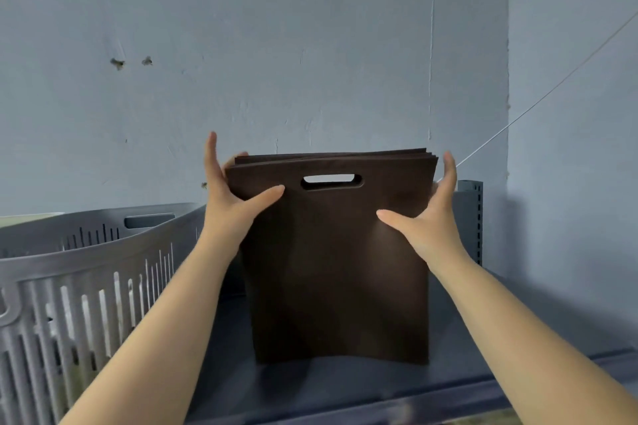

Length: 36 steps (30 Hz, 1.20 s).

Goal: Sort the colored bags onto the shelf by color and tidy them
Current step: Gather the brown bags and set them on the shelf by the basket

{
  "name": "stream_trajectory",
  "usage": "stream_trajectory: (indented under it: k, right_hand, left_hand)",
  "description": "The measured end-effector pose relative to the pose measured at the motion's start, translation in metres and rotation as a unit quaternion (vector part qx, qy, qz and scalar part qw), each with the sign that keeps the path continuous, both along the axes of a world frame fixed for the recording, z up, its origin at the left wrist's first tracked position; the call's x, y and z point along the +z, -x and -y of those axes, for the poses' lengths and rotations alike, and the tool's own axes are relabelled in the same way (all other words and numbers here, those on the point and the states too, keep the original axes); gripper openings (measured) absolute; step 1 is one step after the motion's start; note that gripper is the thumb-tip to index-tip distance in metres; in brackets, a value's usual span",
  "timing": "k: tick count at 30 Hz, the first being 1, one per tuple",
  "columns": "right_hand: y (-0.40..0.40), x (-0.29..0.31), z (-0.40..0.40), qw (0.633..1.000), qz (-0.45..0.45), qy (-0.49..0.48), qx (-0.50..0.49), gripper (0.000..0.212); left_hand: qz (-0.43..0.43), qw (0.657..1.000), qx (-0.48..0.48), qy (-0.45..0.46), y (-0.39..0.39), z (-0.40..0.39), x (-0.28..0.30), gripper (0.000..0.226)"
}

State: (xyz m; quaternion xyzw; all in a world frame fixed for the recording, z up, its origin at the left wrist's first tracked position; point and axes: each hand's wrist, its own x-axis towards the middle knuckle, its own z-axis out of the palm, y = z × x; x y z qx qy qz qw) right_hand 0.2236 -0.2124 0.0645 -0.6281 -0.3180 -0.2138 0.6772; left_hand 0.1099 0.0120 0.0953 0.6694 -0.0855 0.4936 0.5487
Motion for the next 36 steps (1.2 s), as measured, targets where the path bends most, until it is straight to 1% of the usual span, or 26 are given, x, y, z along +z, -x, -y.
stream_trajectory:
  k: [1,3,5,7,11,12,14,16,19,22,28,32,36]
  right_hand:
    - [0.001,0.006,0.0,0.999,0.033,0.01,-0.01,0.117]
    - [0.0,0.014,0.001,0.995,0.084,0.039,-0.046,0.117]
    - [-0.002,0.016,0.002,0.991,0.104,0.053,-0.069,0.113]
    - [-0.001,0.02,0.005,0.99,0.112,0.055,-0.069,0.106]
    - [0.001,0.03,0.011,0.989,0.113,0.067,-0.069,0.08]
    - [0.0,0.03,0.012,0.989,0.112,0.071,-0.07,0.077]
    - [-0.002,0.031,0.013,0.988,0.112,0.07,-0.074,0.076]
    - [-0.003,0.031,0.013,0.987,0.12,0.074,-0.081,0.08]
    - [-0.006,0.035,0.014,0.987,0.118,0.083,-0.073,0.074]
    - [-0.011,0.037,0.014,0.986,0.115,0.087,-0.079,0.071]
    - [-0.015,0.037,0.013,0.986,0.11,0.082,-0.093,0.072]
    - [-0.015,0.038,0.015,0.982,0.141,0.093,-0.083,0.082]
    - [-0.015,0.039,0.015,0.978,0.159,0.093,-0.1,0.062]
  left_hand:
    - [-0.004,0.999,0.017,-0.034,0.002,-0.001,0.006,0.097]
    - [-0.012,0.997,0.04,-0.061,0.004,-0.002,0.012,0.079]
    - [-0.021,0.997,0.045,-0.051,0.004,-0.003,0.014,0.054]
    - [-0.027,0.998,0.045,-0.044,0.004,-0.002,0.017,0.043]
    - [-0.035,0.997,0.061,-0.026,0.002,-0.002,0.019,0.041]
    - [-0.037,0.997,0.063,-0.027,0.002,-0.002,0.019,0.042]
    - [-0.04,0.996,0.063,-0.046,0.002,-0.003,0.018,0.051]
    - [-0.041,0.995,0.063,-0.06,0.002,-0.004,0.018,0.058]
    - [-0.05,0.992,0.092,-0.065,0.001,-0.004,0.021,0.05]
    - [-0.055,0.992,0.101,-0.052,-0.002,-0.003,0.024,0.047]
    - [-0.051,0.992,0.114,-0.025,-0.008,-0.003,0.022,0.046]
    - [-0.052,0.993,0.104,-0.015,-0.009,-0.003,0.021,0.046]
    - [-0.062,0.992,0.106,-0.005,-0.011,-0.004,0.022,0.045]
